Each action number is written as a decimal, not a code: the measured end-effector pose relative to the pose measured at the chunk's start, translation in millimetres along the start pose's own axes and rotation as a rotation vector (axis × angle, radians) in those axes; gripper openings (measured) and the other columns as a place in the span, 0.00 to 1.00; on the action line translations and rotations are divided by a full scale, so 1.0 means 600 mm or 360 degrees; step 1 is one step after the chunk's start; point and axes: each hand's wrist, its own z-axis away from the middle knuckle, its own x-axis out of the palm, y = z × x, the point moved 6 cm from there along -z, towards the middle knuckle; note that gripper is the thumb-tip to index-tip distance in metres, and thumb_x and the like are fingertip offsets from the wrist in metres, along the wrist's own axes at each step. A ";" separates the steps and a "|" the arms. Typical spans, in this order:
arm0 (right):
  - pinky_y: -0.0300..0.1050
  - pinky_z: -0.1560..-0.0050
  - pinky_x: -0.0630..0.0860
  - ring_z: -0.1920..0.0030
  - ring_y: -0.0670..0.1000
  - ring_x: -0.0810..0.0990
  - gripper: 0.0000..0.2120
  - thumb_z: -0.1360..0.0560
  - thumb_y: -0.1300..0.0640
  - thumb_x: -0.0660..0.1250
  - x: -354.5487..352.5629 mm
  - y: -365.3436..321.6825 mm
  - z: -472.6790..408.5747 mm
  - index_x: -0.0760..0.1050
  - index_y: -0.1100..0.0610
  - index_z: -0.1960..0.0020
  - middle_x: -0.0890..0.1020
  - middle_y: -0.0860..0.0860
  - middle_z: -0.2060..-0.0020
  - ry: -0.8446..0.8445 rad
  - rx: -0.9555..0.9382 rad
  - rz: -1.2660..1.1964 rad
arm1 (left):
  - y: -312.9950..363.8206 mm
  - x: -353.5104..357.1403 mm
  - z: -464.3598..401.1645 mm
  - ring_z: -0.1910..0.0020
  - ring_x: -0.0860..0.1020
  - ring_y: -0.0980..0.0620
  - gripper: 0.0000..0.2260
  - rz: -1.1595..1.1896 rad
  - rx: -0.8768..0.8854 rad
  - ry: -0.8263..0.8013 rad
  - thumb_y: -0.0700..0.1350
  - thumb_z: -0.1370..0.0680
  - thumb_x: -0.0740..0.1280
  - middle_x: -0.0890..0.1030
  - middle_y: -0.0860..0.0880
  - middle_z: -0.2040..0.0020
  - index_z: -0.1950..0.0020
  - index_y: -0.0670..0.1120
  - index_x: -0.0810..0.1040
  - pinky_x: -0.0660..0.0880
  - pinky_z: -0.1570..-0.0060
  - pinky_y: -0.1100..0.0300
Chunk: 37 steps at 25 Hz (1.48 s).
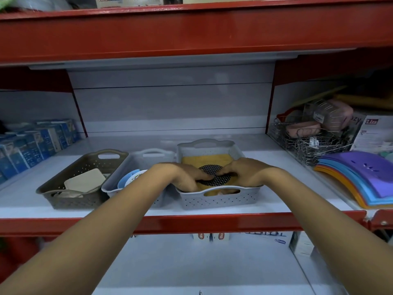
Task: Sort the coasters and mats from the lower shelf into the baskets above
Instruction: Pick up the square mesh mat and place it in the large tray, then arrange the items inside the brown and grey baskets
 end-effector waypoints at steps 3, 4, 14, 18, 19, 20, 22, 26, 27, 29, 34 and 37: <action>0.50 0.36 0.72 0.36 0.51 0.74 0.22 0.25 0.47 0.65 0.003 -0.009 -0.008 0.70 0.43 0.32 0.76 0.45 0.34 -0.0033 -0.0034 -0.0051 | 0.005 0.001 -0.007 0.28 0.63 0.46 0.27 -0.0066 0.0037 0.0126 0.41 0.21 0.56 0.62 0.49 0.24 0.24 0.59 0.55 0.63 0.30 0.50; 0.50 0.38 0.73 0.37 0.51 0.75 0.20 0.24 0.48 0.64 0.003 -0.012 -0.010 0.71 0.44 0.32 0.77 0.46 0.35 -0.0017 -0.0037 -0.0049 | 0.005 0.001 -0.011 0.30 0.66 0.45 0.26 -0.0087 0.0051 0.0188 0.41 0.21 0.56 0.65 0.48 0.26 0.25 0.58 0.58 0.66 0.32 0.49; 0.46 0.50 0.73 0.45 0.53 0.77 0.16 0.22 0.48 0.59 0.006 -0.018 -0.013 0.73 0.46 0.35 0.80 0.49 0.43 0.0022 0.0007 0.0016 | 0.006 -0.001 -0.019 0.43 0.76 0.45 0.16 0.0011 0.0088 0.0486 0.45 0.22 0.60 0.78 0.47 0.39 0.35 0.56 0.73 0.75 0.44 0.48; 0.44 0.51 0.70 0.44 0.51 0.77 0.14 0.23 0.47 0.62 -0.005 -0.021 -0.008 0.76 0.45 0.38 0.81 0.48 0.43 0.0189 0.0061 -0.0026 | 0.005 -0.013 -0.013 0.39 0.74 0.45 0.17 -0.0002 0.0051 0.0627 0.45 0.21 0.60 0.76 0.47 0.35 0.32 0.57 0.72 0.73 0.43 0.56; 0.44 0.50 0.71 0.44 0.50 0.77 0.14 0.23 0.47 0.62 -0.003 -0.021 -0.009 0.76 0.45 0.38 0.81 0.47 0.42 0.0168 0.0080 -0.0039 | 0.006 -0.015 -0.012 0.38 0.74 0.45 0.18 -0.0025 0.0049 0.0631 0.44 0.21 0.59 0.75 0.47 0.34 0.32 0.57 0.71 0.71 0.45 0.58; 0.45 0.48 0.72 0.44 0.50 0.77 0.15 0.23 0.48 0.62 -0.004 -0.021 -0.007 0.77 0.46 0.38 0.81 0.46 0.42 0.0144 0.0107 -0.0053 | 0.007 -0.016 -0.014 0.37 0.73 0.45 0.18 -0.0025 0.0045 0.0625 0.44 0.21 0.60 0.75 0.47 0.34 0.31 0.57 0.70 0.70 0.46 0.58; 0.46 0.45 0.74 0.45 0.51 0.78 0.14 0.24 0.49 0.64 -0.011 -0.015 -0.005 0.78 0.48 0.40 0.81 0.47 0.43 0.0125 0.0145 -0.0163 | 0.016 -0.022 -0.012 0.37 0.74 0.45 0.18 0.0024 0.0037 0.0610 0.45 0.21 0.61 0.76 0.47 0.34 0.32 0.56 0.72 0.71 0.45 0.56; 0.51 0.44 0.76 0.46 0.54 0.80 0.12 0.26 0.54 0.65 -0.055 -0.103 -0.025 0.80 0.52 0.44 0.83 0.51 0.46 0.0484 0.0170 -0.0364 | -0.039 -0.042 0.043 0.42 0.76 0.43 0.15 0.0196 0.0064 0.0876 0.47 0.23 0.63 0.78 0.46 0.39 0.37 0.53 0.75 0.74 0.47 0.53; 0.50 0.43 0.76 0.44 0.54 0.80 0.13 0.26 0.56 0.64 -0.067 -0.122 -0.026 0.79 0.52 0.42 0.83 0.51 0.44 0.0608 0.0145 -0.0324 | -0.048 -0.048 0.061 0.42 0.76 0.42 0.15 0.0211 0.0034 0.0940 0.47 0.23 0.61 0.78 0.46 0.39 0.37 0.53 0.75 0.74 0.48 0.53; 0.48 0.39 0.74 0.40 0.53 0.78 0.17 0.25 0.56 0.64 -0.074 -0.165 -0.038 0.75 0.51 0.37 0.81 0.50 0.39 0.0762 0.0082 -0.0385 | -0.090 -0.049 0.103 0.44 0.76 0.42 0.15 0.0201 -0.0058 0.0964 0.49 0.22 0.59 0.79 0.45 0.39 0.37 0.52 0.75 0.74 0.47 0.52; 0.46 0.41 0.74 0.39 0.52 0.77 0.17 0.25 0.49 0.65 -0.040 -0.255 -0.097 0.75 0.47 0.36 0.78 0.47 0.36 0.0445 0.0094 -0.0218 | -0.206 0.013 0.184 0.43 0.76 0.47 0.14 0.0148 -0.0143 0.0715 0.54 0.21 0.58 0.80 0.49 0.39 0.39 0.53 0.77 0.73 0.42 0.52; 0.43 0.53 0.73 0.47 0.53 0.78 0.13 0.25 0.46 0.63 -0.020 -0.284 -0.112 0.81 0.46 0.44 0.82 0.49 0.42 0.0251 0.0135 -0.0019 | -0.217 0.032 0.196 0.37 0.72 0.48 0.17 0.0186 -0.0115 0.0622 0.56 0.19 0.53 0.78 0.50 0.36 0.40 0.52 0.78 0.62 0.31 0.51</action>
